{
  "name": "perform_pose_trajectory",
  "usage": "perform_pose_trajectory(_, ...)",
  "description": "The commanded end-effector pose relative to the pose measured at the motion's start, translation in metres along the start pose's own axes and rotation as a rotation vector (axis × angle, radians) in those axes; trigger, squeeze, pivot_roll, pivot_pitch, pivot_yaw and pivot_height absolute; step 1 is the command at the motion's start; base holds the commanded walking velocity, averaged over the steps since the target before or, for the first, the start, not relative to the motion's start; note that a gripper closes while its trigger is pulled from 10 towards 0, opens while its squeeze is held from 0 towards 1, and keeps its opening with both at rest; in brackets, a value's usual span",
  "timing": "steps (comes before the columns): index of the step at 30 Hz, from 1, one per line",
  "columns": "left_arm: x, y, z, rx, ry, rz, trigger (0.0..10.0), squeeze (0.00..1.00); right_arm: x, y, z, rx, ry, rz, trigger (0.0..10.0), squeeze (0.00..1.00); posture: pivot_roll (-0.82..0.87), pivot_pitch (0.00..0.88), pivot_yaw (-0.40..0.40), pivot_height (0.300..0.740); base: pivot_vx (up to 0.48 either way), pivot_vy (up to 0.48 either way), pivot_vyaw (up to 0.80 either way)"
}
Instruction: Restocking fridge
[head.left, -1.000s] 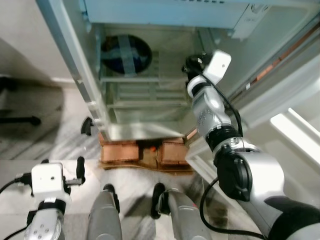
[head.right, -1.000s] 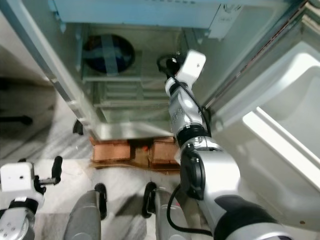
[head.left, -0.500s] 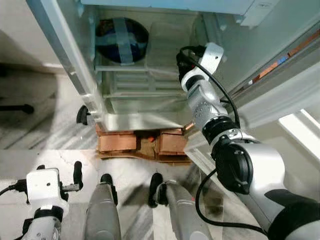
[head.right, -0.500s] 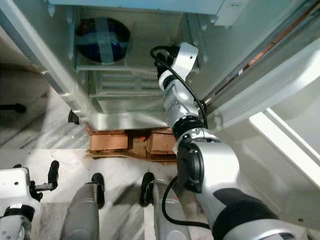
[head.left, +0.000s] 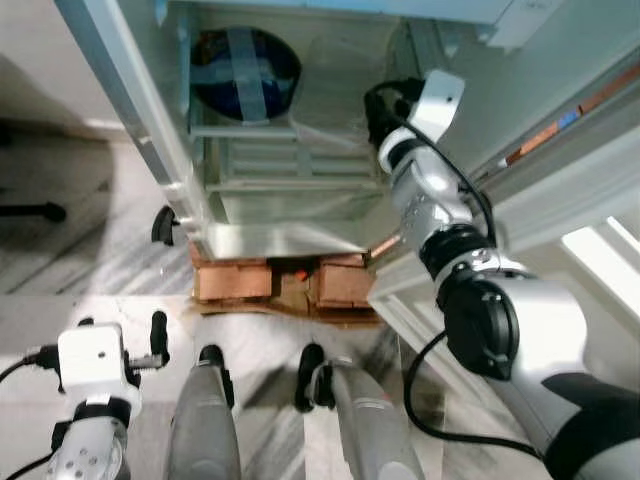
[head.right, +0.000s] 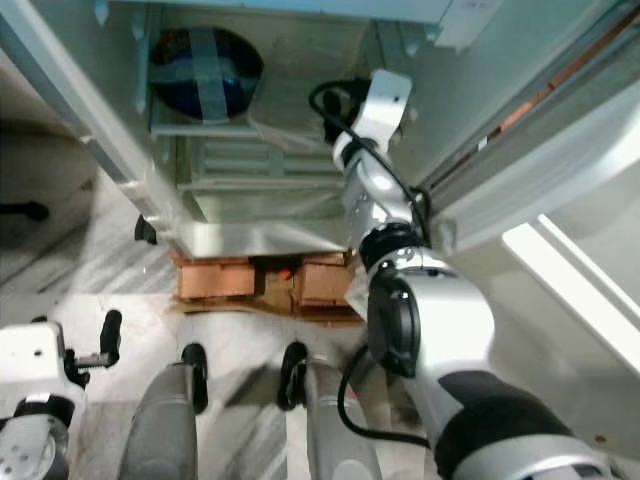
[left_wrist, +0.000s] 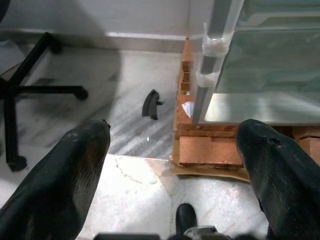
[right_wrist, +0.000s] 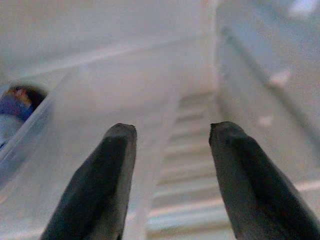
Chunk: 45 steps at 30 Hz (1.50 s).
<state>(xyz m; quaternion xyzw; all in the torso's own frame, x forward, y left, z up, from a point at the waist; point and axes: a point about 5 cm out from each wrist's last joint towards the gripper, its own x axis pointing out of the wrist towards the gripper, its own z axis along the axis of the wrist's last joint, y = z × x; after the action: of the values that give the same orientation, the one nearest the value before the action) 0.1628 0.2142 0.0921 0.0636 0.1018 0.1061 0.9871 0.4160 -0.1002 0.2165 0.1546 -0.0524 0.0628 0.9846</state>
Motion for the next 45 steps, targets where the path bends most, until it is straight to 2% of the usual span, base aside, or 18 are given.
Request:
perform_pose_trajectory(1,-0.001,0.002,-0.01,0.006,0.048,0.011,10.0,0.0,0.001,-0.004,0.005,-0.027,-0.017,0.001,10.0,1.0,0.36,0.37,-0.189,0.74,0.0,0.0,0.0)
perform_pose_trajectory(7,0.013,0.0,-0.009,0.004,0.03,0.006,10.0,0.0,0.002,-0.007,0.012,-0.035,-0.039,0.063,10.0,1.0,0.33,0.325,-0.184,0.74,0.0,0.0,0.0)
perform_pose_trajectory(10,0.022,-0.003,-0.007,-0.001,0.01,-0.003,10.0,0.0,-0.001,-0.009,0.007,-0.016,-0.018,0.129,10.0,1.0,0.31,0.296,-0.177,0.74,0.0,0.0,0.0)
perform_pose_trajectory(15,0.031,-0.006,-0.006,-0.005,-0.003,-0.014,10.0,0.0,-0.004,-0.01,0.004,-0.052,-0.018,0.196,10.0,1.0,0.29,0.272,-0.168,0.74,0.0,0.0,0.0)
perform_pose_trajectory(17,0.039,-0.012,-0.005,-0.007,-0.018,-0.031,10.0,0.0,-0.006,-0.017,0.005,-0.07,-0.029,0.249,10.0,1.0,0.28,0.255,-0.162,0.74,0.0,0.0,0.0)
perform_pose_trajectory(20,0.043,-0.014,-0.004,-0.009,-0.026,-0.036,10.0,0.0,-0.01,-0.023,0.003,-0.071,-0.03,0.282,10.0,1.0,0.27,0.235,-0.156,0.74,0.0,0.0,0.0)
perform_pose_trajectory(23,0.047,-0.016,-0.004,-0.01,-0.035,-0.044,10.0,0.0,-0.014,-0.024,0.002,-0.09,-0.039,0.368,10.0,1.0,0.26,0.227,-0.152,0.74,0.0,0.0,0.0)
perform_pose_trajectory(28,0.049,-0.017,-0.003,-0.009,-0.041,-0.05,10.0,0.0,-0.017,-0.021,-0.001,-0.048,-0.022,0.457,10.0,1.0,0.25,0.226,-0.151,0.74,0.0,0.0,0.0)
perform_pose_trajectory(32,0.048,-0.019,-0.004,-0.012,-0.046,-0.051,10.0,0.0,-0.026,-0.013,-0.018,-0.005,0.066,0.624,10.0,1.0,0.26,0.222,-0.156,0.74,0.0,0.0,0.0)
perform_pose_trajectory(33,0.048,-0.02,-0.005,-0.013,-0.047,-0.051,10.0,0.0,-0.032,-0.01,-0.028,-0.016,0.101,0.688,10.0,1.0,0.26,0.224,-0.157,0.74,0.0,0.0,0.0)
perform_pose_trajectory(39,0.045,-0.019,-0.006,-0.013,-0.048,-0.053,10.0,0.0,-0.046,-0.002,-0.051,-0.075,0.189,0.831,10.0,1.0,0.26,0.236,-0.157,0.74,0.0,0.0,0.0)
perform_pose_trajectory(42,0.044,-0.019,-0.006,-0.012,-0.046,-0.053,10.0,0.0,-0.051,0.001,-0.062,-0.103,0.232,0.84,10.0,1.0,0.26,0.24,-0.158,0.74,0.0,0.0,0.0)
perform_pose_trajectory(43,0.042,-0.019,-0.006,-0.012,-0.044,-0.052,10.0,0.0,-0.052,0.001,-0.072,-0.17,0.281,0.795,10.0,1.0,0.26,0.257,-0.16,0.74,0.0,0.0,0.0)
perform_pose_trajectory(45,0.041,-0.018,-0.006,-0.012,-0.044,-0.052,10.0,0.0,-0.052,0.0,-0.075,-0.2,0.298,0.78,10.0,1.0,0.26,0.26,-0.16,0.74,0.0,0.0,0.0)
